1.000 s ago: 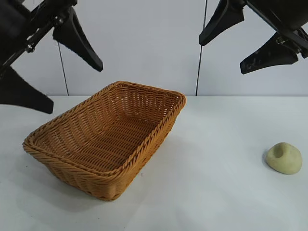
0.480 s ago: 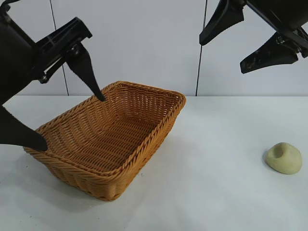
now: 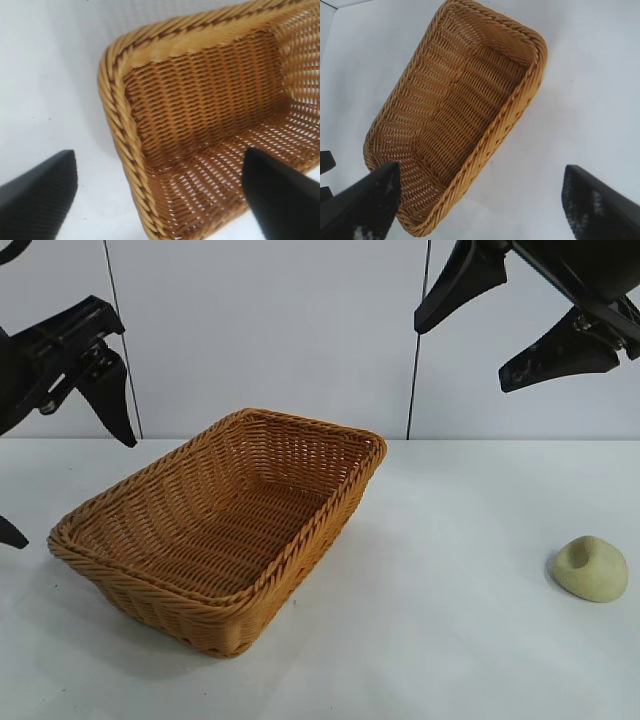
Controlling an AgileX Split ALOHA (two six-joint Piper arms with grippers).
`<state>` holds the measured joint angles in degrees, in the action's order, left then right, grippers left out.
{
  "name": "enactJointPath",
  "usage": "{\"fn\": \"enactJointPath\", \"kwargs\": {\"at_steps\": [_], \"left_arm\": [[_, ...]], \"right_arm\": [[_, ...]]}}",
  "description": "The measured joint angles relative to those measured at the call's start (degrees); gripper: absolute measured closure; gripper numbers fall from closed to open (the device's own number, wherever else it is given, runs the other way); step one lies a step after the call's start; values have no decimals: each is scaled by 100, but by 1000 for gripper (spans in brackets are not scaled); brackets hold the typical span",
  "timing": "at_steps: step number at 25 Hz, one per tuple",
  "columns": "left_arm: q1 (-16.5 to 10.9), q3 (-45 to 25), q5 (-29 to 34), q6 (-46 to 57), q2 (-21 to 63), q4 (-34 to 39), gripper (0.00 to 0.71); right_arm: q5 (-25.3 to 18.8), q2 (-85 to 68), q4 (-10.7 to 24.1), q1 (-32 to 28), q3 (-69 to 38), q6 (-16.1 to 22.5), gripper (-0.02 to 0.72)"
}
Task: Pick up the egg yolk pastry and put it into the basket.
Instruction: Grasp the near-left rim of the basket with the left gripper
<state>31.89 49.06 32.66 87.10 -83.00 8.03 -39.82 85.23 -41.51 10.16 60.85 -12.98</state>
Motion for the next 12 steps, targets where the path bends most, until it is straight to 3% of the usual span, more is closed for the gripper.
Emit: {"fn": "enactJointPath", "kwargs": {"at_steps": [8,12], "left_arm": [[5,141,6,-62,-885,-122,67],[5,141,-317,-62,-1376,-293,67]], "right_arm": [[0,0,0,0,0,0,76],[0,0,0,0,0,0,76]]}}
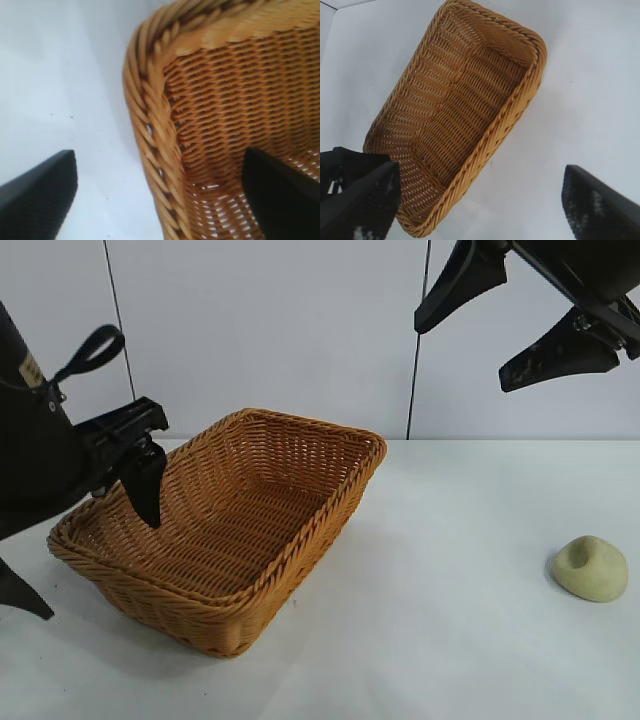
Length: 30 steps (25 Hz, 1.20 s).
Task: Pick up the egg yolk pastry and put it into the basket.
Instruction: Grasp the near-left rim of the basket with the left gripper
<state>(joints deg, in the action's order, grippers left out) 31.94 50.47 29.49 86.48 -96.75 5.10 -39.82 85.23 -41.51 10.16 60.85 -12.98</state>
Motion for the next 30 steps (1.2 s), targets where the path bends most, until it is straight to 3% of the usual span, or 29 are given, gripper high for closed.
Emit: {"fn": "enactJointPath", "kwargs": {"at_steps": [5,19,26,30], "left_arm": [[0,7,-553,0,-458,-417,67],[0,9,-605,-14,-767,-294,86],[0,9,-615,-14,-768,-294,252],[0,9,-615,-14,-768,-294,470]], "right_arm": [[0,0,0,0,0,0,76],[0,0,0,0,0,0,76],[0,0,0,0,0,0,76],[0,0,0,0,0,0,76]]}}
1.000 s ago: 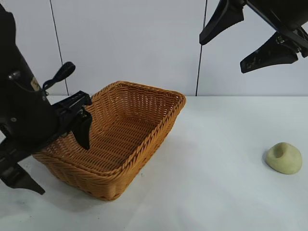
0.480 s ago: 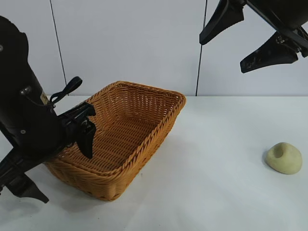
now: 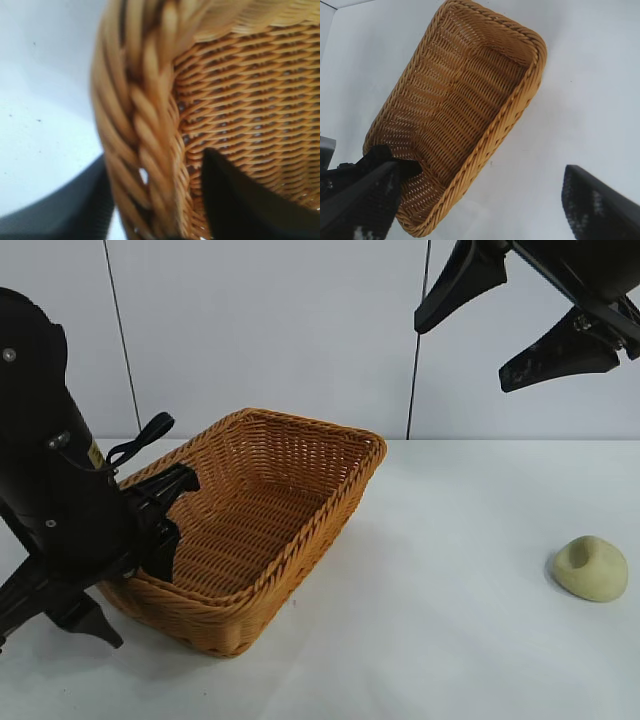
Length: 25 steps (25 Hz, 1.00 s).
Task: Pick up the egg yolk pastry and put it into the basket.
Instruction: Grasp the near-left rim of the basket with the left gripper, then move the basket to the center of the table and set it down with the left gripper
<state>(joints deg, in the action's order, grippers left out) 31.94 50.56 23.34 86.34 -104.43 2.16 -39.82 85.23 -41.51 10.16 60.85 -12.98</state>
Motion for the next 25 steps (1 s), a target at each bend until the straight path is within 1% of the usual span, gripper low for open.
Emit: {"fn": "enactJointPath", "kwargs": {"at_steps": [1,2,4,7,9,11,13,16,19,22,25], "left_arm": [[0,0,-15,0,0,-8,529],[0,11,-26,45,0,-50,573],[-6,17,-109,9,0,-20,622],[-21,17,-93,-42,0,-36,624],[-106,17,-83,-123,34,-75,624],[-271,17,-26,-340,147,-216,624],[-525,17,51,-621,327,-421,625],[-925,145,332,-1445,489,-794,625],[-1218,543,706,-2812,503,-1197,625],[-1439,1029,1031,-3910,491,-1455,625],[-1550,1684,1599,-4812,257,-1521,625]], "right_arm": [[0,0,0,0,0,0,76],[0,0,0,0,0,0,76],[0,0,0,0,0,0,76],[0,0,0,0,0,0,76],[0,0,0,0,0,0,76],[0,0,0,0,0,0,76],[0,0,0,0,0,0,76],[0,0,0,0,0,0,76],[0,0,0,0,0,0,76],[0,0,0,0,0,0,76],[0,0,0,0,0,0,76]]}}
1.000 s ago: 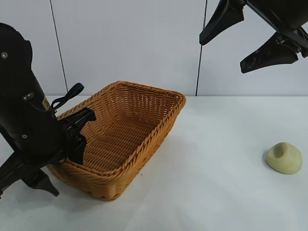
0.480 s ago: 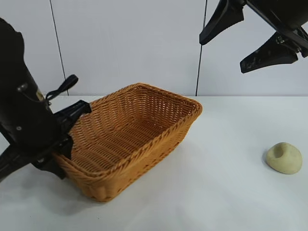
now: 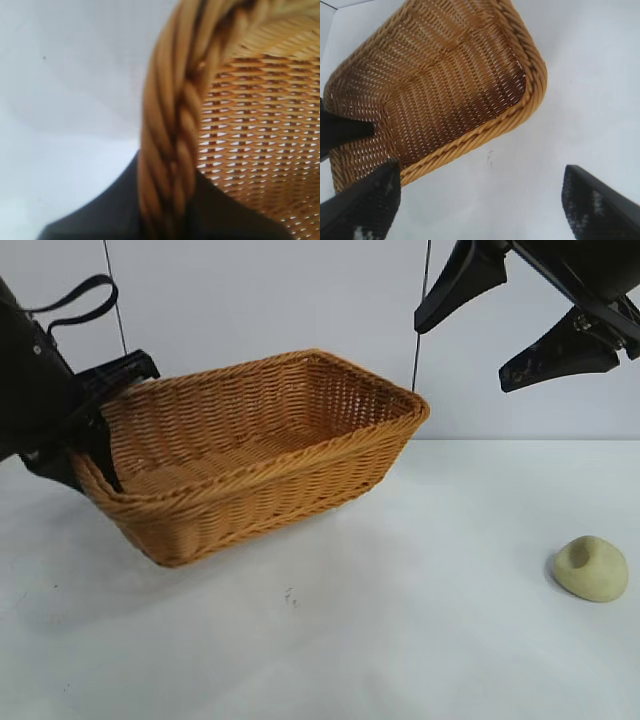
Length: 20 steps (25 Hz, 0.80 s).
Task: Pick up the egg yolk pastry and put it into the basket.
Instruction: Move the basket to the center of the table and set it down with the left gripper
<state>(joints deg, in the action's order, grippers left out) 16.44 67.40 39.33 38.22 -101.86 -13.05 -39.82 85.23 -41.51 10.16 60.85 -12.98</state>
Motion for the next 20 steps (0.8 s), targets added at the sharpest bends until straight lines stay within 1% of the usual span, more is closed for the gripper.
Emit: {"fn": "enactJointPath", "kwargs": {"at_steps": [5,8,12,16,20], "left_arm": [[0,1023,1049,-1511,-802,-124,625],[0,1478,1394,-2159,-1116,-280,625],[0,1599,1432,-2422,-1312,-565,625],[0,1587,1399,-2515,-1507,-617,625],[0,1455,1054,-2599,-1650,-647,626]], "right_arm": [[-6,0,0,0,0,0,76],[-18,0,0,0,0,0,76],[-18,0,0,0,0,0,76],[-18,0,0,0,0,0,76],[-18,0,0,0,0,0,76]]}}
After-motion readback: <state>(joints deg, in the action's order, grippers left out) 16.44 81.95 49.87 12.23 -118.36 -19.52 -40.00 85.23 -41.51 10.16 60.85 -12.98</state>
